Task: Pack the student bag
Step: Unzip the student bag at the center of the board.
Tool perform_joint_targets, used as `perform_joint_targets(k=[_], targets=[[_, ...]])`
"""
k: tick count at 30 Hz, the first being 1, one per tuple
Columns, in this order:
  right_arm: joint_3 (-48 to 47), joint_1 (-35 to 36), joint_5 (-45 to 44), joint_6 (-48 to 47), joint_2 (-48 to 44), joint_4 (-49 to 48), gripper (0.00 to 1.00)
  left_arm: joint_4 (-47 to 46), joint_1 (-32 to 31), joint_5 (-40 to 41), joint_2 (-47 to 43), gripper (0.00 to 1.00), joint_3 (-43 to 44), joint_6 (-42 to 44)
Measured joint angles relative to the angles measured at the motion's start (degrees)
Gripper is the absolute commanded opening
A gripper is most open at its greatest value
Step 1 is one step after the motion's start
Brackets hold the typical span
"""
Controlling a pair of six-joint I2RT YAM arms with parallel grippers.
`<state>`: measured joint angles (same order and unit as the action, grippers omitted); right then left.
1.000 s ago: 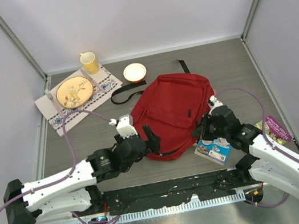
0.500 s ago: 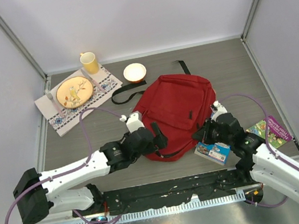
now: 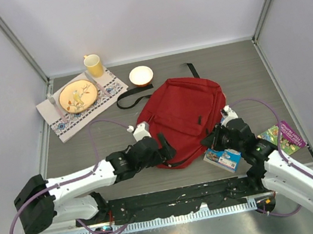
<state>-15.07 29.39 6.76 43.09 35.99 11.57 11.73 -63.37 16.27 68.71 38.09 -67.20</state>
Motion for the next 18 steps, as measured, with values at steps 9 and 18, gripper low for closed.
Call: perform_joint_targets(k=[9,18], targets=[[0.0,0.0,0.0,0.7,0.0,0.0,0.01,-4.3,0.0,-2.1,0.7,0.72,-2.3,-1.1],[0.0,0.0,0.0,1.1,0.2,-0.2,0.01,-9.0,0.0,-4.4,0.4,0.54,-5.5,-1.7]])
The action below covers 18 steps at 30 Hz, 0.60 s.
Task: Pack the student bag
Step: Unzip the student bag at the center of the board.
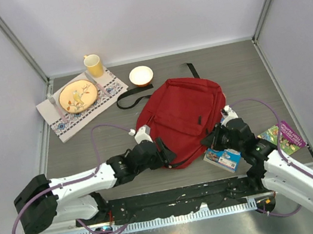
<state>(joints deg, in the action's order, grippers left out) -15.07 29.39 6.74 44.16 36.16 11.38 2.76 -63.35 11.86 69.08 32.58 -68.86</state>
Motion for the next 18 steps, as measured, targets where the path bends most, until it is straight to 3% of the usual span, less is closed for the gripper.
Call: perform_joint_targets(k=[7,15,18], targets=[[0.0,0.0,0.0,0.4,0.6,-0.3,0.01,-2.6,0.0,-0.4,-1.1,0.37,-2.0,-0.2],[0.0,0.0,0.0,0.9,0.6,-0.4,0.01,-3.5,0.0,-0.6,-1.1,0.36,-2.5,-1.0],[0.0,0.0,0.0,1.0,0.6,-0.5,0.01,-3.7,0.0,-0.7,-1.1,0.29,-2.5,-1.2]])
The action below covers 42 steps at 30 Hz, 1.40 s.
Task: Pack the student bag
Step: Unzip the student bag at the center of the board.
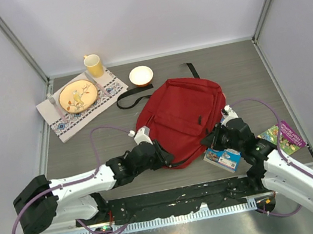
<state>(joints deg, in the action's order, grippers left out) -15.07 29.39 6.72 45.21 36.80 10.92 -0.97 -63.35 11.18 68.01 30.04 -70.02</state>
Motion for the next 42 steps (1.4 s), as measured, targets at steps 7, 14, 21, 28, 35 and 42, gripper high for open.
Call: perform_joint_targets(k=[7,14,21,28,35,42], targets=[[0.0,0.0,0.0,0.2,0.0,0.0,0.01,-1.0,0.0,-0.9,2.4,0.01,0.0,-0.2],[0.0,0.0,-0.3,0.2,0.0,0.1,0.01,-1.0,0.0,-1.2,2.5,0.0,0.0,0.1],[-1.3,0.0,-2.0,0.1,3.3,1.5,0.01,5.9,0.0,2.3,-5.0,0.0,0.1,1.6],[-5.0,0.1,-3.2,-0.7,7.2,1.7,0.01,16.1,0.0,8.4,-15.1,0.0,0.2,1.6],[-6.4,0.4,-3.1,-1.4,8.6,1.2,0.01,22.2,0.0,12.3,-19.5,0.0,0.1,0.0],[-9.8,0.7,-2.2,-3.5,12.8,0.9,0.26,27.9,0.0,15.0,-22.1,0.0,0.7,-0.5]])
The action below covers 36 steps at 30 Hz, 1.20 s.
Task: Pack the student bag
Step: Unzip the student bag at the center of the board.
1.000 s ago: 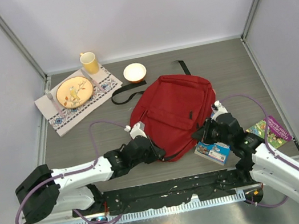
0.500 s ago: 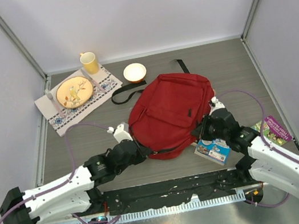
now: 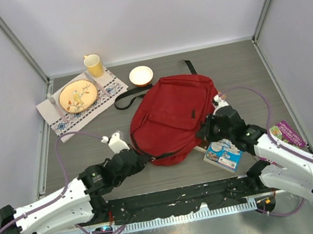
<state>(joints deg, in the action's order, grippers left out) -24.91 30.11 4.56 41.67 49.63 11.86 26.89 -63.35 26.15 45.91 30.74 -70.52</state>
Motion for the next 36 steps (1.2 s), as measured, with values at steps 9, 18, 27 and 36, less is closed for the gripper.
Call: perform_joint_targets(k=[9,18,27,36], targets=[[-10.2,-0.9,0.7,-1.5,0.6,10.8,0.83,-4.9,-5.8,-0.4,7.6,0.0,0.7,1.2],[-7.5,-1.0,10.8,13.6,-12.6,15.9,0.79,-13.4,-9.4,0.0,17.1,0.0,3.4,0.4],[0.6,0.7,13.5,27.7,-14.4,16.2,0.79,-19.7,-9.4,-0.8,21.9,0.0,7.4,3.0],[5.0,6.6,11.0,38.5,-14.4,11.7,0.68,-21.2,-9.4,-1.6,23.3,0.0,8.7,4.2]])
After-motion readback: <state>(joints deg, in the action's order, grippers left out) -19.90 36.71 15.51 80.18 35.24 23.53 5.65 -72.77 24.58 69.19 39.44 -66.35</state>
